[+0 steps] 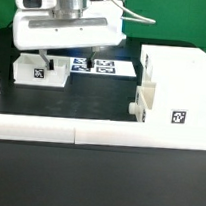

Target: Assemble drawer

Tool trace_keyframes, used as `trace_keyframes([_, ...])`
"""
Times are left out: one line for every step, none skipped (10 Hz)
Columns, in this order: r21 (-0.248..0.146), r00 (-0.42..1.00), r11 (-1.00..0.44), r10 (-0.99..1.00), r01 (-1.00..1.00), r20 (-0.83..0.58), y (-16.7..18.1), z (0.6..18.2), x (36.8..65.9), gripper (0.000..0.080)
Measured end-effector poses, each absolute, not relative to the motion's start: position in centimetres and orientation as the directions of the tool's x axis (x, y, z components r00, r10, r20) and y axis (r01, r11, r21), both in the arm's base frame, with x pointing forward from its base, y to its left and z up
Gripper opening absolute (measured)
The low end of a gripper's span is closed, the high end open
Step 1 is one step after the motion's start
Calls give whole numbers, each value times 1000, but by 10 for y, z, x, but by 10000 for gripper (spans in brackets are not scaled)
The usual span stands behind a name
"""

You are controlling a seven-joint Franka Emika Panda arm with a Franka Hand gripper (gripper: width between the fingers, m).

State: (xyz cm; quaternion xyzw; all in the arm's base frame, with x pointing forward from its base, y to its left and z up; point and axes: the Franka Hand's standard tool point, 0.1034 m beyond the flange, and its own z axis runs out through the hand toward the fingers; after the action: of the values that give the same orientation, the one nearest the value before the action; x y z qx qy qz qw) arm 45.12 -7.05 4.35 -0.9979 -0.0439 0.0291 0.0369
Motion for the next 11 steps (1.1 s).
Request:
trace_keyframes([-73,994,-993,93,89,-53,-69,53,452,649])
trace_keyframes([-70,995,-994,93,90,-44,-70,63,455,649])
trace_keyframes([-68,994,-993,98,96,-38,-70,66,457,649])
trace_keyframes([-70,994,-993,98,95,-40,-69,64,456,649])
trace_keyframes([-70,994,-993,98,95,-40,-69,64,456,649])
trace_keyframes([-70,994,-993,98,95,-40,-69,64,456,649])
trace_keyframes([-70,994,-993,98,95,-41,-69,64,456,649])
trace_keyframes([-70,994,-993,99,96,-42,-69,64,456,649])
trace_keyframes([-70,994,-993,94,91,-49,-70,58,446,649])
trace_keyframes([-68,994,-995,83,79,-63,-71,50,427,649])
trace_keyframes([-70,994,-995,78,72,-82,-71,45,413,649])
